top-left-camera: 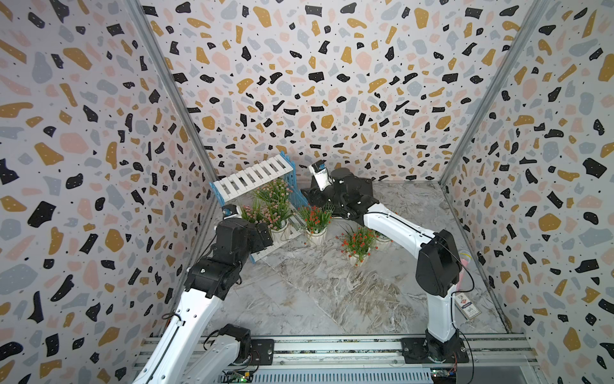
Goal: Place the baby's breath potted plants on the rack by color
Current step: Place the baby's breath potted plant on the rack, then pick up the baby's breath potted plant from the center of the board.
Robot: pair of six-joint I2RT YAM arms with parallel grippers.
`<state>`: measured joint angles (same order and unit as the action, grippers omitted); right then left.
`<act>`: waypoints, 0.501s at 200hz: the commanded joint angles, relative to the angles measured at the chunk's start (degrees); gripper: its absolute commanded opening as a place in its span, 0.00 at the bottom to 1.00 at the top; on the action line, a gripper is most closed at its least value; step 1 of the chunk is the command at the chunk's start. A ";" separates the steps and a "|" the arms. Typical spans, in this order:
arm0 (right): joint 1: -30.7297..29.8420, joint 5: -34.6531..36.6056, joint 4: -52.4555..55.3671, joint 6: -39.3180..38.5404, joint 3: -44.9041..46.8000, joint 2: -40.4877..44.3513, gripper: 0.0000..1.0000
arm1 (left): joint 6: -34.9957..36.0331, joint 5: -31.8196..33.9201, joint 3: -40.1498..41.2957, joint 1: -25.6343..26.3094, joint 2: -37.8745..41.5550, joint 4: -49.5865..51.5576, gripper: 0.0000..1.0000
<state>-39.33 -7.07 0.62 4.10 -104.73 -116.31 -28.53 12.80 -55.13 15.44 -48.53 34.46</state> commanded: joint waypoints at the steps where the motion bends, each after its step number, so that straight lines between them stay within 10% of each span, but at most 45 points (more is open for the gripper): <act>1: 1.37 -1.93 10.85 0.20 -4.51 -1.23 0.72 | 0.49 -0.64 -0.86 -0.29 0.03 -0.94 0.99; 100: 9.20 -7.60 10.61 7.56 18.61 20.55 0.98 | 2.76 -4.35 3.12 7.45 -6.82 -8.00 0.99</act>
<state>-33.71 -11.16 10.11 7.49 -88.53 -103.13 -27.59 8.95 -54.54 18.06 -54.48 32.77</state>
